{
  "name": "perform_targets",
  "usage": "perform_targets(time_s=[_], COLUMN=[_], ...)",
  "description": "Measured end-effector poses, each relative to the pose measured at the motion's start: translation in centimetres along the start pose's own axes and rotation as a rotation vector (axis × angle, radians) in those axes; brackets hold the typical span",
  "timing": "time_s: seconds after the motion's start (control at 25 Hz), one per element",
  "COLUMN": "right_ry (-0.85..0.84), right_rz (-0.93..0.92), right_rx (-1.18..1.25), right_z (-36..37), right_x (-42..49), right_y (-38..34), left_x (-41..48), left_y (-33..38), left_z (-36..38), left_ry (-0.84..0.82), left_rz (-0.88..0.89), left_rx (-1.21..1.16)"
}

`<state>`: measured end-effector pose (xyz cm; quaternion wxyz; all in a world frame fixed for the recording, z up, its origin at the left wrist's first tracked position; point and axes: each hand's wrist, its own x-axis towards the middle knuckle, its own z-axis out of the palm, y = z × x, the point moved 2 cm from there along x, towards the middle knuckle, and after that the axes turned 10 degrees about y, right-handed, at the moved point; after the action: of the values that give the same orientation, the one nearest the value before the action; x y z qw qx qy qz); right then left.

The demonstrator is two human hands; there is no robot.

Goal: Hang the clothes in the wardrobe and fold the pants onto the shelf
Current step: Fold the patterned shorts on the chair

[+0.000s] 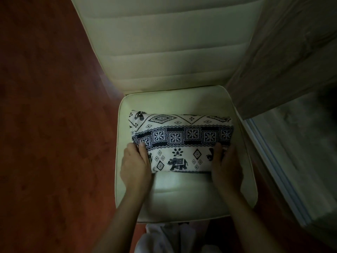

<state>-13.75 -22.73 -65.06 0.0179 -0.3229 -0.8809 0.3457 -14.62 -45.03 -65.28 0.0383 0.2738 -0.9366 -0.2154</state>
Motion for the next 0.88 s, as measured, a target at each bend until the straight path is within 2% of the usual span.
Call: perform_targets(time_s=[0.08, 0.16, 0.24, 0.36, 0.4, 0.48, 0.56, 0.68, 0.88], right_ry=[-0.023, 0.033, 0.066, 0.080, 0.114, 0.113, 0.053, -0.076, -0.166], right_rz=[-0.073, -0.070, -0.072, -0.085, -0.077, -0.021, 0.039, 0.109, 0.117], right_rx=[0.099, 0.116, 0.108, 0.008, -0.025, 0.025, 0.151, 0.319, 0.341], right_z=[0.6, 0.1, -0.6, -0.8, -0.8, -0.9, -0.8, -0.2, 1.0], right_x=[0.0, 1.3, 2.8, 2.8, 2.7, 2.1, 1.8, 1.4, 1.1], right_y=[0.2, 0.7, 1.3, 1.4, 1.5, 1.7, 2.1, 1.8, 0.7], left_x=[-0.1, 1.2, 2.7, 3.0, 2.9, 3.1, 3.7, 4.1, 2.6], left_y=[0.2, -0.5, -1.7, -1.8, -1.6, -1.5, -1.9, -1.4, 0.4], left_z=[0.4, -0.2, -0.8, -0.7, -0.7, -0.8, -0.5, 0.0, 0.0], left_ry=[-0.049, -0.073, -0.084, -0.096, -0.077, -0.098, -0.261, -0.455, -0.360], left_rz=[0.065, 0.098, 0.132, 0.310, 0.272, 0.040, -0.126, -0.198, -0.201], left_rx=[-0.026, -0.043, -0.033, 0.066, 0.051, -0.145, -0.274, -0.356, -0.398])
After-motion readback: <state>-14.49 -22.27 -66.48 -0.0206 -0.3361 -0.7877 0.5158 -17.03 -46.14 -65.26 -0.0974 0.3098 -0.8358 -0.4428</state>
